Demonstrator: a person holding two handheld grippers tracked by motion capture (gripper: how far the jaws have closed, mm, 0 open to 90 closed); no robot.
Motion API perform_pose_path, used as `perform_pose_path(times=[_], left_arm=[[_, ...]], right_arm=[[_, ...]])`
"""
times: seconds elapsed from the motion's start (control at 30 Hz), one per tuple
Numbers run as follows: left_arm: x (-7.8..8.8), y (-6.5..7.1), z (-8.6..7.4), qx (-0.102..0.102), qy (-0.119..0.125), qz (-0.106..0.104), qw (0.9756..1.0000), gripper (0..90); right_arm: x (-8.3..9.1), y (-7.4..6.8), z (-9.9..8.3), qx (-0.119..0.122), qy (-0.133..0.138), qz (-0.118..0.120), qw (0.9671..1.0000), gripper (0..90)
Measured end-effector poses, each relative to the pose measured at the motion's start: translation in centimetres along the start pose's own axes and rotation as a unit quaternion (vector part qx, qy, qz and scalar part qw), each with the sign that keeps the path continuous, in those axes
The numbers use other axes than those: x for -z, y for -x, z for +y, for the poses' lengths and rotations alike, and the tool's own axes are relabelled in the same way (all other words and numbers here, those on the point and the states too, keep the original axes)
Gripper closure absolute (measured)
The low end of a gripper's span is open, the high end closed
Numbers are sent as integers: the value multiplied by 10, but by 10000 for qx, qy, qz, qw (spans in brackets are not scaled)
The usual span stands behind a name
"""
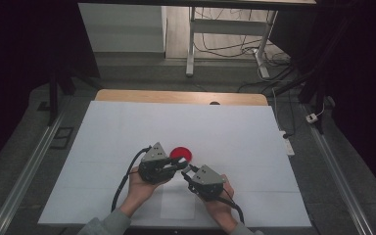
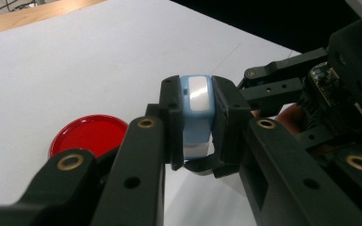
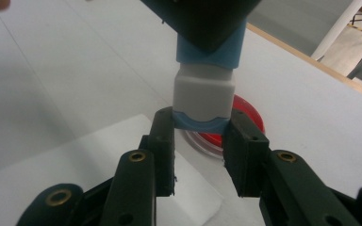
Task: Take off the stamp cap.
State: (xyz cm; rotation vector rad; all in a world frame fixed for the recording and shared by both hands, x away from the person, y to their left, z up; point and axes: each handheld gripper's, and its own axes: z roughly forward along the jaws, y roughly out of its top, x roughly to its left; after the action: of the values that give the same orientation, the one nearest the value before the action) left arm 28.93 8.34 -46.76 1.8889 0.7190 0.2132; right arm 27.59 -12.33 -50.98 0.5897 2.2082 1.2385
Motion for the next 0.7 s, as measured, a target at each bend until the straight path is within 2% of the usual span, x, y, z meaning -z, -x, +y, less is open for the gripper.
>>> perform_pose_path(times=[0.2, 0.33, 0.4, 0.47, 0.57, 0.6, 0.63, 0.7], left_arm=[[1, 0, 0, 23, 38, -30, 10000, 761], [1, 0, 0, -2, 41, -28, 10000, 761], [1, 0, 0, -7, 22, -33, 10000, 762], [1, 0, 0, -15, 8, -42, 10000, 762], [1, 0, 0, -12, 11, -58, 10000, 762], [4, 1, 1, -55, 124, 159, 9998, 763], [9, -1, 3, -125, 198, 325, 9992, 764], [20, -9, 4, 102, 371, 138, 9992, 764]], right_arm=[[2, 0, -1, -316, 144, 40, 9994, 660], [2, -1, -2, -449, 157, 45, 9989, 661], [2, -1, -1, -434, 130, 51, 9990, 661], [2, -1, -1, -326, 92, 29, 9994, 661], [3, -2, 0, -12, 9, -53, 10000, 662], [3, -2, 0, 72, -42, -65, 9999, 663], [0, -5, -5, 353, -307, -55, 9989, 663], [0, -5, -8, 258, -295, -24, 9992, 663]])
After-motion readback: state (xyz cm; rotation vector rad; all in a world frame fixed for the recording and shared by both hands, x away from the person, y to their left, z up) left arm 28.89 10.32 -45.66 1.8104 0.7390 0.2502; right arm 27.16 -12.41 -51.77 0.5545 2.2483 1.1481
